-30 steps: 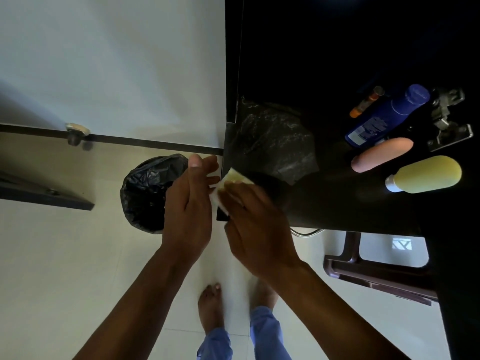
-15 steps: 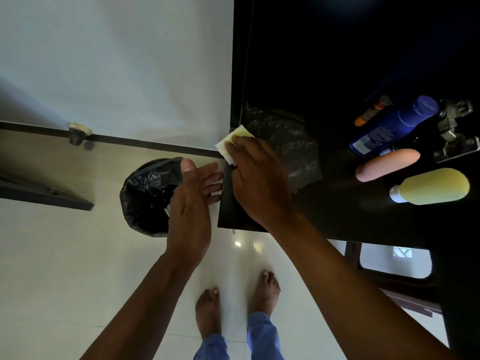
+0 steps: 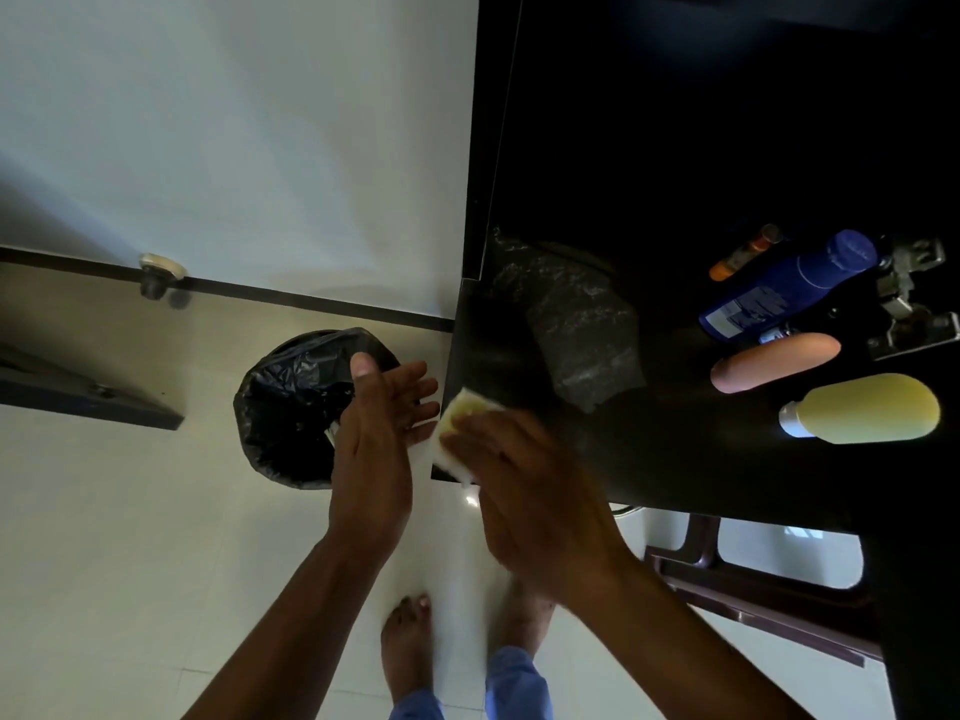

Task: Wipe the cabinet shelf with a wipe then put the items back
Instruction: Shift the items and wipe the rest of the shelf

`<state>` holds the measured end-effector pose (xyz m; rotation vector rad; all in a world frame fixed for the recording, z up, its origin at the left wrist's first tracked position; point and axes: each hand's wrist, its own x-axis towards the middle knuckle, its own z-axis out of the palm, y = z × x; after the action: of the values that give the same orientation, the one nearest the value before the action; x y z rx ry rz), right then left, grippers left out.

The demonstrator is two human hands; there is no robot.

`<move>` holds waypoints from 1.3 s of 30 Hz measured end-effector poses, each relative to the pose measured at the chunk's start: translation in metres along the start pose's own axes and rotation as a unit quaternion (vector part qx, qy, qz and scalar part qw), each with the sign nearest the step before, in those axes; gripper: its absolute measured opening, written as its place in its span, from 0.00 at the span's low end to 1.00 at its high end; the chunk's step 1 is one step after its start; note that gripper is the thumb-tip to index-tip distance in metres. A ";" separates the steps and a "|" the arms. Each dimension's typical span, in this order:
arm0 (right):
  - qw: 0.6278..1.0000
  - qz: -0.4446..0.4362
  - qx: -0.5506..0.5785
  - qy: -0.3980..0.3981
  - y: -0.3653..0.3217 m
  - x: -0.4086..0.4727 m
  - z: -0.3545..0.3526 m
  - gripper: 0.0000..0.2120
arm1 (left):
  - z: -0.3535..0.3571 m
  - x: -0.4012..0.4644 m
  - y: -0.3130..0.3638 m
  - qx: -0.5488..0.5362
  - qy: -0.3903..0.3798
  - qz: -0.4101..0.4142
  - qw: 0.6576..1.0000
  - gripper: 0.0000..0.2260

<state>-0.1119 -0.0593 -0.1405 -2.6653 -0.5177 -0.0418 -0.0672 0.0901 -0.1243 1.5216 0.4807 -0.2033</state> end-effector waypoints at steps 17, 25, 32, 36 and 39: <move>0.998 0.058 -0.008 -0.009 0.004 -0.005 -0.008 0.26 | 0.009 0.000 0.007 0.169 -0.018 0.151 0.974 0.21; 0.971 0.216 -0.072 0.070 0.047 -0.036 -0.047 0.24 | 0.021 0.002 0.020 0.539 -0.171 0.272 0.779 0.38; 0.968 0.233 -0.076 0.049 0.062 0.031 -0.039 0.25 | 0.030 0.011 0.038 0.617 -0.201 0.249 0.719 0.46; 0.992 0.110 -0.054 -0.009 0.033 -0.015 -0.034 0.24 | 0.035 0.009 0.046 0.637 -0.217 0.214 0.708 0.52; 0.992 0.125 -0.034 0.005 0.024 -0.058 -0.036 0.25 | 0.038 0.007 0.050 0.631 -0.224 0.204 0.714 0.54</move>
<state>-0.1553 -0.1152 -0.1234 -2.7738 -0.1788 0.0001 -0.0332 0.0567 -0.0827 2.7507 -0.5745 -0.6154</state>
